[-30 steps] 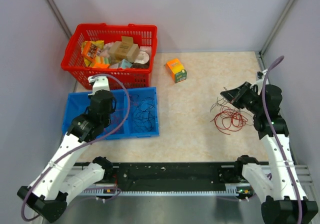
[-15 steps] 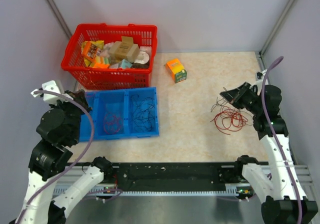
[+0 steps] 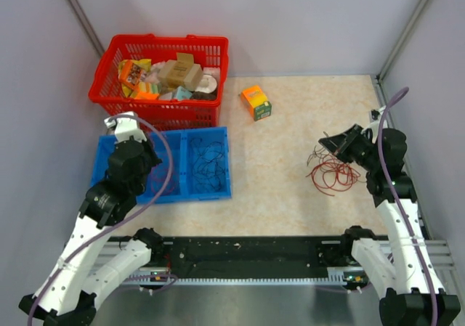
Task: Untangle the cables
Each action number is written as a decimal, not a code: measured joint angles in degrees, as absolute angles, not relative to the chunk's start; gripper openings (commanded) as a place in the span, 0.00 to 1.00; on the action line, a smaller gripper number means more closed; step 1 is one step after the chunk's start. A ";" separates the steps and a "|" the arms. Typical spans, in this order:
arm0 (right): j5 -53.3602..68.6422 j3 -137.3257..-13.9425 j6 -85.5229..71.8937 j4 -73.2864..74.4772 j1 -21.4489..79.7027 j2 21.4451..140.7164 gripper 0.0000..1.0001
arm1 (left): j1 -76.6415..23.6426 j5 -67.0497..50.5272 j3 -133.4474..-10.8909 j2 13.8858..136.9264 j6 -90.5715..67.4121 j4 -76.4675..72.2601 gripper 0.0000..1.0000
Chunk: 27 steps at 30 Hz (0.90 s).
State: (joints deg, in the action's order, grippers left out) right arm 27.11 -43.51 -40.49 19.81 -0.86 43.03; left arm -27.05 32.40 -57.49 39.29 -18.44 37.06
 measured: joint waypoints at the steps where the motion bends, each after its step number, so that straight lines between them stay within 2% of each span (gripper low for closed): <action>1: 27.11 -43.51 -40.49 19.79 -0.86 43.03 0.00 | -27.03 32.53 -57.14 39.27 -19.07 37.04 0.00; 9: 27.11 -43.46 -40.47 19.79 -0.86 43.03 0.00 | -26.98 33.63 -49.10 38.72 -24.62 36.49 0.00; 19: 27.33 -42.70 -40.27 19.94 -0.86 42.92 0.00 | -26.59 34.22 -47.57 43.46 -29.15 35.62 0.02; 21: 27.55 -42.63 -40.36 19.77 -0.86 42.87 0.00 | -25.52 35.16 -44.31 44.18 -31.48 35.22 0.23; 23: 27.73 -42.57 -40.58 19.70 -0.86 42.83 0.00 | -23.97 35.16 -41.36 45.01 -32.93 36.01 0.63; 24: 27.73 -42.39 -40.66 19.62 -0.60 42.76 0.00 | -23.18 35.00 -40.47 45.52 -33.89 37.01 0.74; 27: 27.73 -42.35 -40.75 19.75 1.06 42.76 0.00 | -22.04 35.00 -40.56 44.60 -36.21 38.61 0.84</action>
State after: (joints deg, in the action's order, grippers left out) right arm 27.73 -42.35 -40.75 19.75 1.06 42.76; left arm -22.04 35.00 -40.56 44.60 -36.21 38.61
